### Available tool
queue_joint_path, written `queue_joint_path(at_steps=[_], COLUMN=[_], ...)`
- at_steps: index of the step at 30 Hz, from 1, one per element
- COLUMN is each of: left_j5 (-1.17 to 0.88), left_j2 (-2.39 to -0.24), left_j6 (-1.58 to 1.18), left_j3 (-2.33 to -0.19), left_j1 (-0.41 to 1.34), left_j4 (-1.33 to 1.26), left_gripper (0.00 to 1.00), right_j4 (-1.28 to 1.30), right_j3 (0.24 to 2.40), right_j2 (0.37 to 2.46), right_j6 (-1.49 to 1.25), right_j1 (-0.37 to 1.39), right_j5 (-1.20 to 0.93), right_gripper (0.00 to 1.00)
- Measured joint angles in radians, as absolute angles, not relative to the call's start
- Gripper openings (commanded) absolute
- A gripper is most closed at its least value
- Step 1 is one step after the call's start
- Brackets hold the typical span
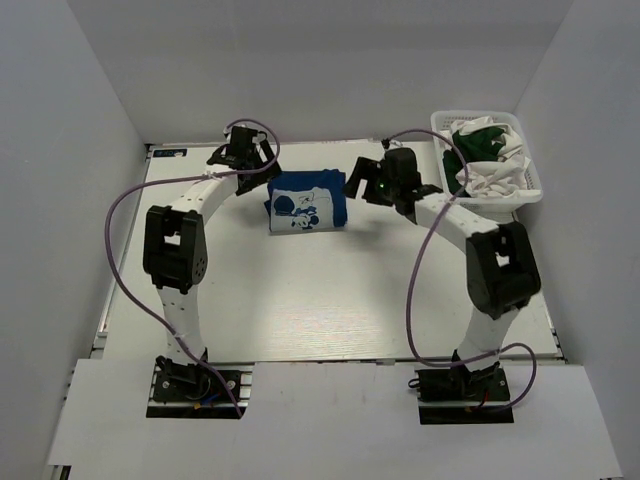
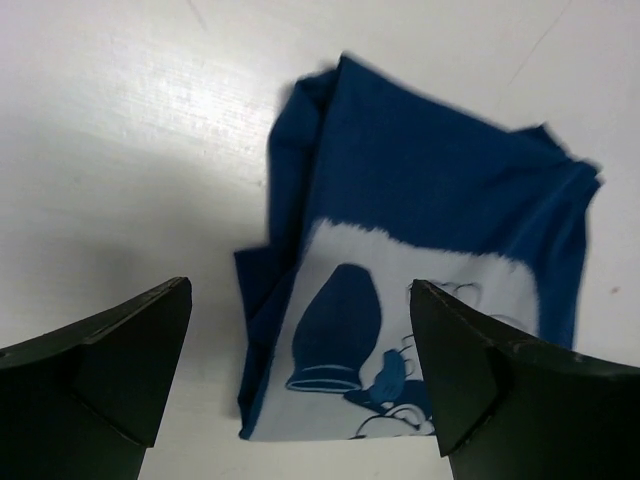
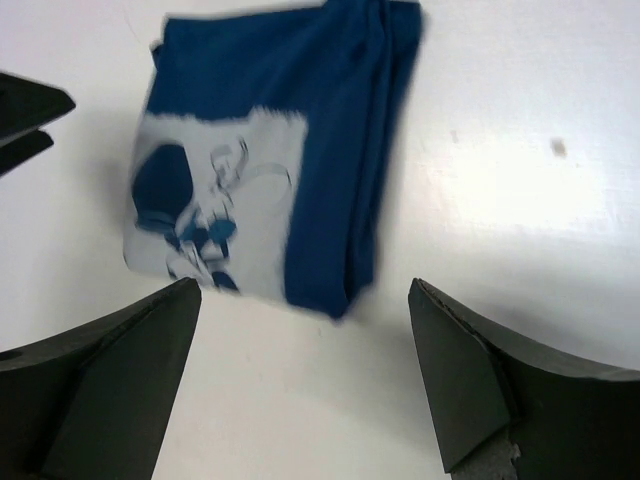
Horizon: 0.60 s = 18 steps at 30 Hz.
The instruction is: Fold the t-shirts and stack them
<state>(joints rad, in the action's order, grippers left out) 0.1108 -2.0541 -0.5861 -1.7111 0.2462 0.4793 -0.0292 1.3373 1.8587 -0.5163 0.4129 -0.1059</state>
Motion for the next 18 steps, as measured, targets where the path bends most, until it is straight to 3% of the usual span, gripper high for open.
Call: queue_joint_path(at_steps=[4,9,12,14,15,17,18], left_j5=[0.081,0.045,0.016,-0.002,-0.009,-0.029,-0.038], left_j2=[-2.073,-2.160,-2.175,-2.183,-2.188,-2.201,-2.202], left_j6=[-0.561,-0.529,-0.497,-0.476,-0.469,-0.450,-0.439], left_j3=[-1.642,-1.638,-1.651,-1.652,-1.651,-1.649,-1.643], left_j1=[0.248,0.253,0.256,0.258,0.260,0.264,0.264], left_j4=[0.480,0.486,0.464,0.445,0.439,0.426,0.416], left_gripper=[0.98,0.87,0.75,0.60,0.37,0.20,0.00], right_j4=[-0.002,0.034,0.043,0.057,0.060,0.072,0.082], right_j3=[1.167,0.963,0.875,0.841,0.827,0.806,0.797], right_j2=[1.697,1.497,1.408,1.374,1.361,1.342,1.334], right_j6=[-0.505,-0.501,-0.506,-0.506,-0.507,-0.509,-0.509], right_j1=[0.420,0.420,0.420,0.420,0.420,0.421,0.420], right_j5=[-0.050,0.024,0.044,0.055,0.063,0.087,0.101], right_gripper=[0.90,0.90,0.90,0.90,0.90,0.90,0.90])
